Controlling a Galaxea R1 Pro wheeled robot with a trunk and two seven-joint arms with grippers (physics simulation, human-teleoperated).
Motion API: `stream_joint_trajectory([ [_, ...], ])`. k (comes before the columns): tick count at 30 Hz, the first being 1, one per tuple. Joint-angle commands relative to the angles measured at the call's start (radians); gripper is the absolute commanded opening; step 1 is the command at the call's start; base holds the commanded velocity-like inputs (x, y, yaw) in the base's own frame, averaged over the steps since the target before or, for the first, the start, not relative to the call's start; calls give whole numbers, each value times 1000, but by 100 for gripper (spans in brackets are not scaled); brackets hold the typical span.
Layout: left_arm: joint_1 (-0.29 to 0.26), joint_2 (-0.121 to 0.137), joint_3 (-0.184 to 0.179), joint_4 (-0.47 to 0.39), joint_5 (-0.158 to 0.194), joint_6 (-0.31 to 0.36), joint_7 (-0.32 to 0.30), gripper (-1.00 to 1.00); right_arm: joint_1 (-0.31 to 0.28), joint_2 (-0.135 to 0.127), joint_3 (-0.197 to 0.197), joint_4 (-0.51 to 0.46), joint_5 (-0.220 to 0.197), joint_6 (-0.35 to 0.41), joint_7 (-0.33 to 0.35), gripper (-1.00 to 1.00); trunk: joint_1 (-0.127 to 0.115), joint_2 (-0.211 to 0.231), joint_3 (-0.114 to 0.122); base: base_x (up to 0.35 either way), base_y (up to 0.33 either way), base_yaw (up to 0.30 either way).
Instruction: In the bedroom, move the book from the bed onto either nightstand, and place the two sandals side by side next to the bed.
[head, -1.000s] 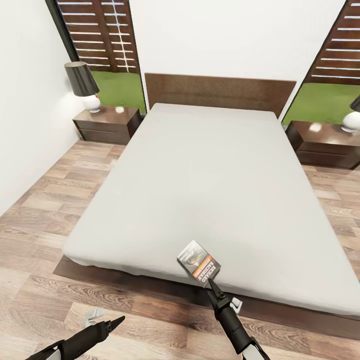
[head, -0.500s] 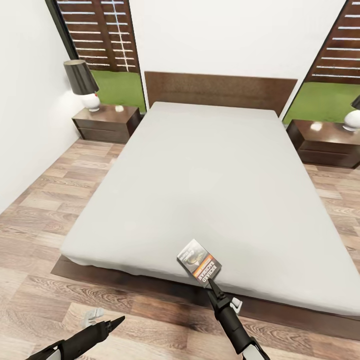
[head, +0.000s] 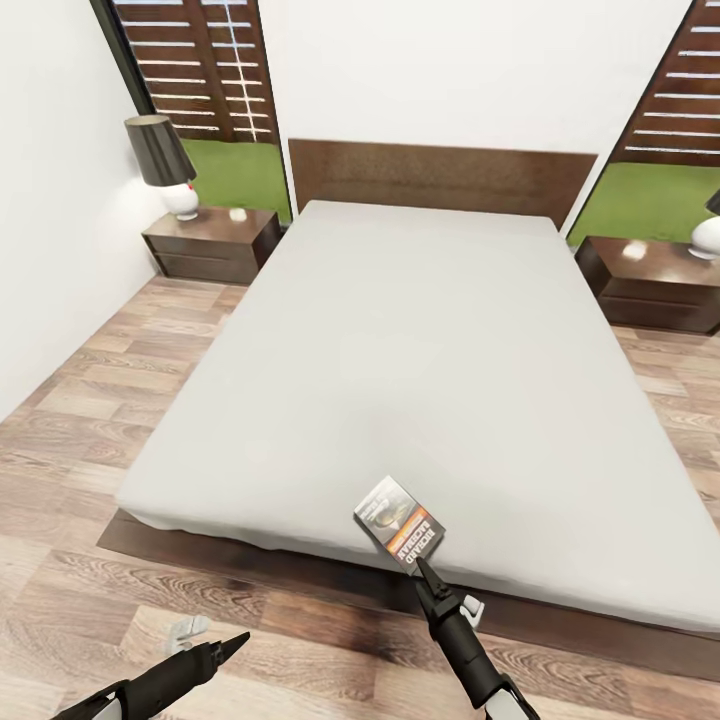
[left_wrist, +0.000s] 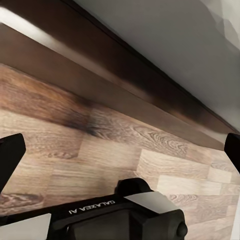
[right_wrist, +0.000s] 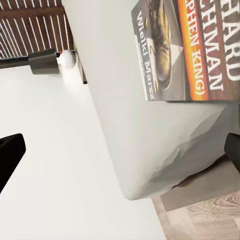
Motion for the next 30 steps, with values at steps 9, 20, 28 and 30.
stream_joint_trajectory([
  [9,-1,0,8,1,-8,-6,-2,100,0,1,-3,0,-6,11,3,100,35,-64,-29,0,0,0],
  [20,-1,-4,8,1,-9,-7,-2,100,-1,1,-3,0,-6,11,3,100,77,-141,-63,0,0,0],
  [28,-1,-6,8,1,-9,-6,-2,100,0,1,-3,0,-6,11,3,100,107,-197,-88,0,0,0],
  [30,-1,-6,8,1,-9,-6,-2,100,0,1,-3,0,-6,11,3,100,115,-211,-95,0,0,0],
])
